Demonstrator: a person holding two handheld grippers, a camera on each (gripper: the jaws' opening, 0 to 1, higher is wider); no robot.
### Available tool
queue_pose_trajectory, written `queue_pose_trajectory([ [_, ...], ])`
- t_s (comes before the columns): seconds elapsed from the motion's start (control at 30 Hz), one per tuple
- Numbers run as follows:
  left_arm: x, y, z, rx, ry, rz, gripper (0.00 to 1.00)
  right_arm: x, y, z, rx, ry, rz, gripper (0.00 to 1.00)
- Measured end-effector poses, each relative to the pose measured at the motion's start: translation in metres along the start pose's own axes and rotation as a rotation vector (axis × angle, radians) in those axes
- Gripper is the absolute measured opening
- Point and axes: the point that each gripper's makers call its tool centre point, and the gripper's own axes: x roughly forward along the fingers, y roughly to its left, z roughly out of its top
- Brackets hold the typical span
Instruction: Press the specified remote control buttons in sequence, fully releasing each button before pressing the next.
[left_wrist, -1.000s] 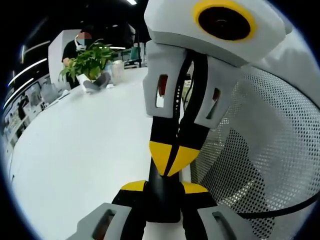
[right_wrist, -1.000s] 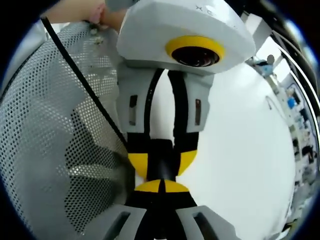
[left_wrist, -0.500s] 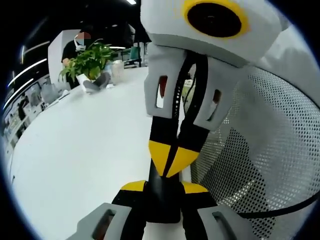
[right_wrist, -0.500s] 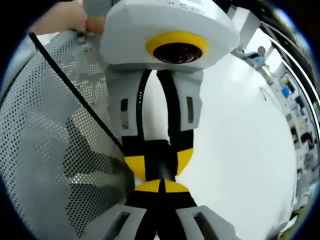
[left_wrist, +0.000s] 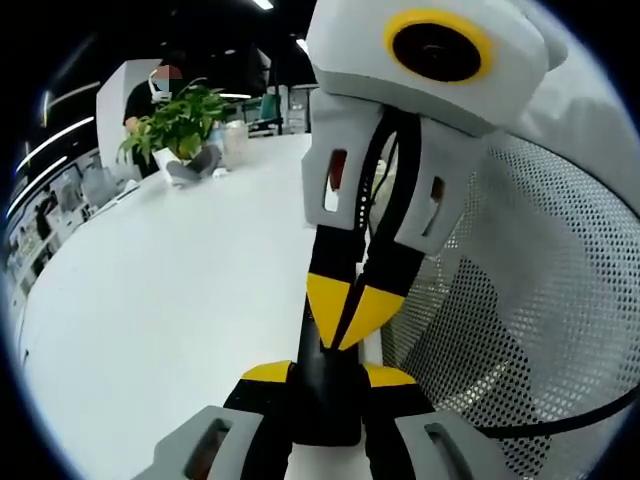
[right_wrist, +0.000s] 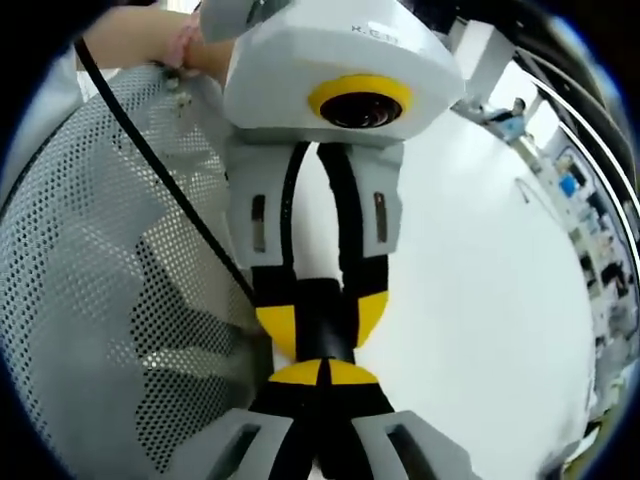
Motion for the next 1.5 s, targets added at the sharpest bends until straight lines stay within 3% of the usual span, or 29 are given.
queue_pose_trajectory([
  [0.3,0.0001,0.0000,0.0003,0.001,0.000,0.000,0.25,0.0018,-0.0026,0.0000,0.043,0.044,0.038,0.00],
  [0.47,-0.0001,0.0001,0.0004,0.002,0.001,-0.001,0.25,0.0002,-0.0011,-0.0012,0.054,-0.023,0.031,0.00],
  [0.53,-0.0001,0.0001,0.0003,0.001,0.001,0.001,0.25,-0.0009,-0.0012,-0.0006,0.064,-0.082,0.046,0.00],
  [0.63,-0.0003,0.0002,0.0004,-0.002,0.001,0.003,0.25,-0.0020,-0.0018,0.0000,0.128,-0.135,0.064,0.00],
  [0.87,-0.0001,0.0005,0.0000,-0.006,0.001,0.007,0.25,-0.0018,-0.0012,0.0007,0.092,-0.152,0.068,0.00],
  [1.5,-0.0002,0.0009,0.0000,-0.012,0.001,0.016,0.25,-0.0026,-0.0004,0.0015,0.103,-0.197,0.086,0.00],
])
